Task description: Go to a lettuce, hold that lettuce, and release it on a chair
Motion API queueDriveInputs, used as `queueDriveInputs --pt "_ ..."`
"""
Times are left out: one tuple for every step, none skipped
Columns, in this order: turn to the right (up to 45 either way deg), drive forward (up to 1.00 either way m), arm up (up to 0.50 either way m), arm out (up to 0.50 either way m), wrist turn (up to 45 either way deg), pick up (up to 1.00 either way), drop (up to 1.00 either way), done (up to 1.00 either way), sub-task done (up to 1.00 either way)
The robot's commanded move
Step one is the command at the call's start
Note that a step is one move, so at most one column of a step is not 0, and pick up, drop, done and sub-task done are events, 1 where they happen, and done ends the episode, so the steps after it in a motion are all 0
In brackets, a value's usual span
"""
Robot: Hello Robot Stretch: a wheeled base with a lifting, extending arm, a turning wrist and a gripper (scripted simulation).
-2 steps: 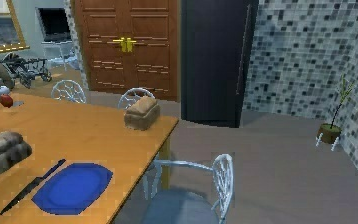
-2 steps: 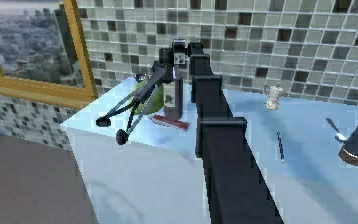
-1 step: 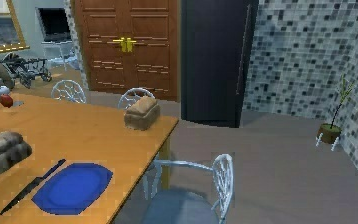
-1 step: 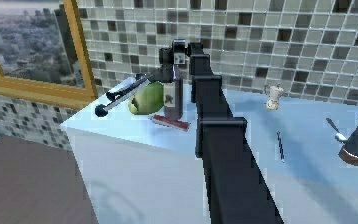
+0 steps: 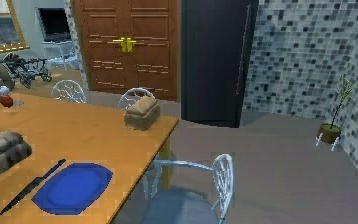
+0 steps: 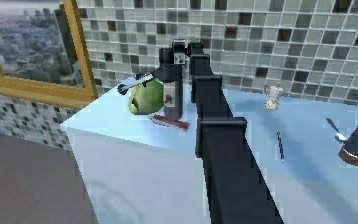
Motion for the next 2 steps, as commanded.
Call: queueDriveInputs --pt "0.0 0.0 0.0 0.0 3.0 0.0 0.0 0.0 0.0" --pt "0.0 0.0 -0.1 0.0 0.0 0.0 0.0 0.0 0.0"
